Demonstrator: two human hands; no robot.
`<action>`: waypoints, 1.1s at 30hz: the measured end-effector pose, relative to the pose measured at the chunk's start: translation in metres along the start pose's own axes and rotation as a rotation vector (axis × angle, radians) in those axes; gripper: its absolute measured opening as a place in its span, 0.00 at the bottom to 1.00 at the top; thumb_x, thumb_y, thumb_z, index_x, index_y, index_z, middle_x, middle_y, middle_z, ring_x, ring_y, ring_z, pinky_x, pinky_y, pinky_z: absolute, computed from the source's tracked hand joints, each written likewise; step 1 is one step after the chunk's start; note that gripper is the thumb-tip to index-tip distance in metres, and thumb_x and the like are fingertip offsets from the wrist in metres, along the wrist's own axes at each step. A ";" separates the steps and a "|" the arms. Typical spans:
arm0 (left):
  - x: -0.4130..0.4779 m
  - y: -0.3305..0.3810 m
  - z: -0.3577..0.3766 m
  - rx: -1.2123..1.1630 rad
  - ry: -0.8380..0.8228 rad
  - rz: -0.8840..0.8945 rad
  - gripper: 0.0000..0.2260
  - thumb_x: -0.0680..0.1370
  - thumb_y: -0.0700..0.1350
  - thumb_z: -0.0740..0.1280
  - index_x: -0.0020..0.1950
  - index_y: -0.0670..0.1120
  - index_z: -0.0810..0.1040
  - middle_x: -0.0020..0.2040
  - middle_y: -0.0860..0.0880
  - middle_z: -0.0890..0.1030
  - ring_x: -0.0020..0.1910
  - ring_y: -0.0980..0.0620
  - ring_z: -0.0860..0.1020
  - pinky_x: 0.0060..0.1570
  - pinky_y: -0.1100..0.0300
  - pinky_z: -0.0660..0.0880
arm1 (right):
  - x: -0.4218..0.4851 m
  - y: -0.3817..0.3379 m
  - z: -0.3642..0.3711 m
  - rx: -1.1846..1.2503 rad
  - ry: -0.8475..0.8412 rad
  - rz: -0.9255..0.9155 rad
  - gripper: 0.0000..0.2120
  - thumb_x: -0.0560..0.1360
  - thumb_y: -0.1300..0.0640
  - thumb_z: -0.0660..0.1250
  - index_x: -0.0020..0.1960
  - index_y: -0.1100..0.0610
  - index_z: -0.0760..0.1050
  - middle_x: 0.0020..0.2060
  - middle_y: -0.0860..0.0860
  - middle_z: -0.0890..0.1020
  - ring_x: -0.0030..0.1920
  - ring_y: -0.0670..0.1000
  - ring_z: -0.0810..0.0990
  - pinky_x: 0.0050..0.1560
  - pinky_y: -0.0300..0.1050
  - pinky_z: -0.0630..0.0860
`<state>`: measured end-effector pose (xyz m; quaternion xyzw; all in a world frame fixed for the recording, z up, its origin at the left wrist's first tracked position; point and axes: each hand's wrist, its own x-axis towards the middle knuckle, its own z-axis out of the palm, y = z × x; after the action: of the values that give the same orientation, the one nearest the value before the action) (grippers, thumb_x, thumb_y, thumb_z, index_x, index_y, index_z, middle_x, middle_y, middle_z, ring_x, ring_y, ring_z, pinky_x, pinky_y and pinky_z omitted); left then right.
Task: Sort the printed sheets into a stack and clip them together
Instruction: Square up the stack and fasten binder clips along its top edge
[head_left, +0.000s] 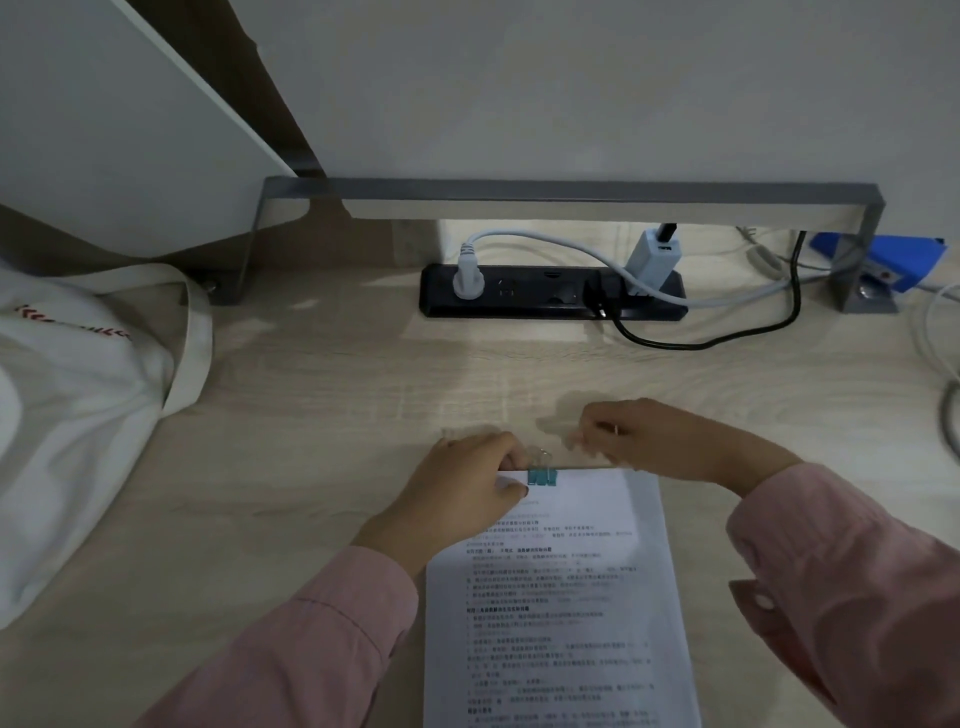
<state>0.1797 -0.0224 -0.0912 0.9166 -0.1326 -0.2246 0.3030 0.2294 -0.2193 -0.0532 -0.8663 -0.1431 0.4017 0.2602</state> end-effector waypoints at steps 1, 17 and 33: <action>0.000 0.002 0.002 0.040 0.012 0.019 0.12 0.75 0.48 0.64 0.58 0.48 0.73 0.57 0.53 0.76 0.57 0.54 0.73 0.56 0.60 0.66 | -0.008 0.008 0.002 0.071 0.095 0.029 0.15 0.79 0.49 0.55 0.40 0.57 0.72 0.33 0.44 0.74 0.34 0.43 0.71 0.37 0.37 0.67; 0.025 0.068 0.048 0.388 -0.094 -0.010 0.16 0.76 0.55 0.61 0.57 0.46 0.70 0.59 0.47 0.71 0.60 0.47 0.68 0.59 0.55 0.62 | -0.182 0.132 0.107 0.160 0.647 0.607 0.08 0.72 0.49 0.66 0.40 0.49 0.69 0.38 0.46 0.74 0.35 0.44 0.75 0.36 0.45 0.69; -0.011 0.064 0.048 0.069 -0.063 0.061 0.09 0.78 0.39 0.56 0.48 0.49 0.75 0.46 0.54 0.75 0.48 0.54 0.72 0.66 0.61 0.56 | -0.152 0.114 0.132 0.537 0.768 0.400 0.13 0.71 0.68 0.68 0.41 0.49 0.76 0.35 0.48 0.79 0.32 0.45 0.77 0.34 0.26 0.71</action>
<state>0.1395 -0.0918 -0.0830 0.9146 -0.1776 -0.2394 0.2733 0.0357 -0.3386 -0.0948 -0.8645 0.2397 0.1190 0.4254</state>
